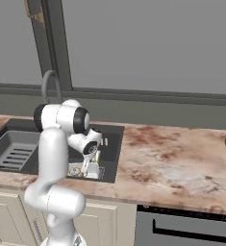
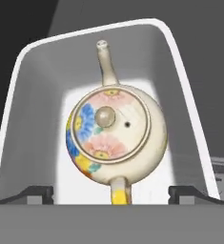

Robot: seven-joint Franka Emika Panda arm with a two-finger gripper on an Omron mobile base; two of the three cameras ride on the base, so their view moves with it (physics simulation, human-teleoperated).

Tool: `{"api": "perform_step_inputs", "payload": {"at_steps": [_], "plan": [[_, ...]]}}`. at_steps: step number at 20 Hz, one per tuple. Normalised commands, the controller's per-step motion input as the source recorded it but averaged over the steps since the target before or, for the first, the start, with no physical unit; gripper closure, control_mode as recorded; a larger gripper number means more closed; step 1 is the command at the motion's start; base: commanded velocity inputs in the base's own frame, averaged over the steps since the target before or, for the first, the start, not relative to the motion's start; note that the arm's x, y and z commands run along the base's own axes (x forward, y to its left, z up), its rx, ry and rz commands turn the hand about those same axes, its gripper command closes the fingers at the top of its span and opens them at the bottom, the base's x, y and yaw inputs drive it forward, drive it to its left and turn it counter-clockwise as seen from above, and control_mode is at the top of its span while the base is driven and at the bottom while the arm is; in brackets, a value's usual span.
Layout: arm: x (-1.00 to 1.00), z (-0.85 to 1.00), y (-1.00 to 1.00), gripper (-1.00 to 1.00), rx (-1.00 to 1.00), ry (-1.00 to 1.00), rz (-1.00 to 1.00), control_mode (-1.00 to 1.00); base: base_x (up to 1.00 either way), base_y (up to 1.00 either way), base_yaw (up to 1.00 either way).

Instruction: Pick the teapot and tupperware and place them in the sink. Then turn on the water.

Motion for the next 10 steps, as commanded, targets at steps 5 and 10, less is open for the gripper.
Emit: {"api": "perform_step_inputs", "payload": {"at_steps": [5, 10], "plan": [[-0.18, 0.78, -0.09, -1.0, 0.04, -0.02, 0.0, -1.0, 0.0, 0.0, 0.0], [-0.07, 0.43, -0.17, -1.0, 0.04, 0.0, 0.0, -1.0, 0.0, 0.0, 0.0]]}}
